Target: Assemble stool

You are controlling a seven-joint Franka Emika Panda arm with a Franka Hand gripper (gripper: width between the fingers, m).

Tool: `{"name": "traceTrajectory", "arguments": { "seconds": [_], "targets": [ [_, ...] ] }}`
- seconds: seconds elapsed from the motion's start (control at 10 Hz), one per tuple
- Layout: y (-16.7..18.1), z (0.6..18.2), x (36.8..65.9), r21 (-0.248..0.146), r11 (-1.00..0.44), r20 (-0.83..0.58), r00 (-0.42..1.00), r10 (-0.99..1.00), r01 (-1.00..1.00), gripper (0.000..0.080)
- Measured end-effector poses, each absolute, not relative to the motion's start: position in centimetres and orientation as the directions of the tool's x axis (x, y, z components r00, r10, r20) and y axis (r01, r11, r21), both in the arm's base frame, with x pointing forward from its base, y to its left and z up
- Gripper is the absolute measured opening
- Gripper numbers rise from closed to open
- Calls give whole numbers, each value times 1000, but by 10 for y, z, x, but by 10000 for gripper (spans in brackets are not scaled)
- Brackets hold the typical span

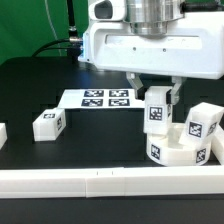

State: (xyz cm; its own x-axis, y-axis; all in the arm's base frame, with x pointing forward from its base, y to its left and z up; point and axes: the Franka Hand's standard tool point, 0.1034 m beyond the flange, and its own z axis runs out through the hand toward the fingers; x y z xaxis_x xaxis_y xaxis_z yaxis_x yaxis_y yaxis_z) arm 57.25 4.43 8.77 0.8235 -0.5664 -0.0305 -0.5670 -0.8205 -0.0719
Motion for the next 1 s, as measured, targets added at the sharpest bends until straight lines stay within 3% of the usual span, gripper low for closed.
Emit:
{"name": "traceTrajectory", "arguments": {
  "seconds": [0.4,0.8,1.0],
  "targets": [
    [45,88,572,-74,-777,-39,780,-624,-625,334],
    [50,86,574,-105,-408,-102,418,-903,-907,335],
    [52,87,575,-109,-301,-110,313,-943,-947,335]
  ]
}}
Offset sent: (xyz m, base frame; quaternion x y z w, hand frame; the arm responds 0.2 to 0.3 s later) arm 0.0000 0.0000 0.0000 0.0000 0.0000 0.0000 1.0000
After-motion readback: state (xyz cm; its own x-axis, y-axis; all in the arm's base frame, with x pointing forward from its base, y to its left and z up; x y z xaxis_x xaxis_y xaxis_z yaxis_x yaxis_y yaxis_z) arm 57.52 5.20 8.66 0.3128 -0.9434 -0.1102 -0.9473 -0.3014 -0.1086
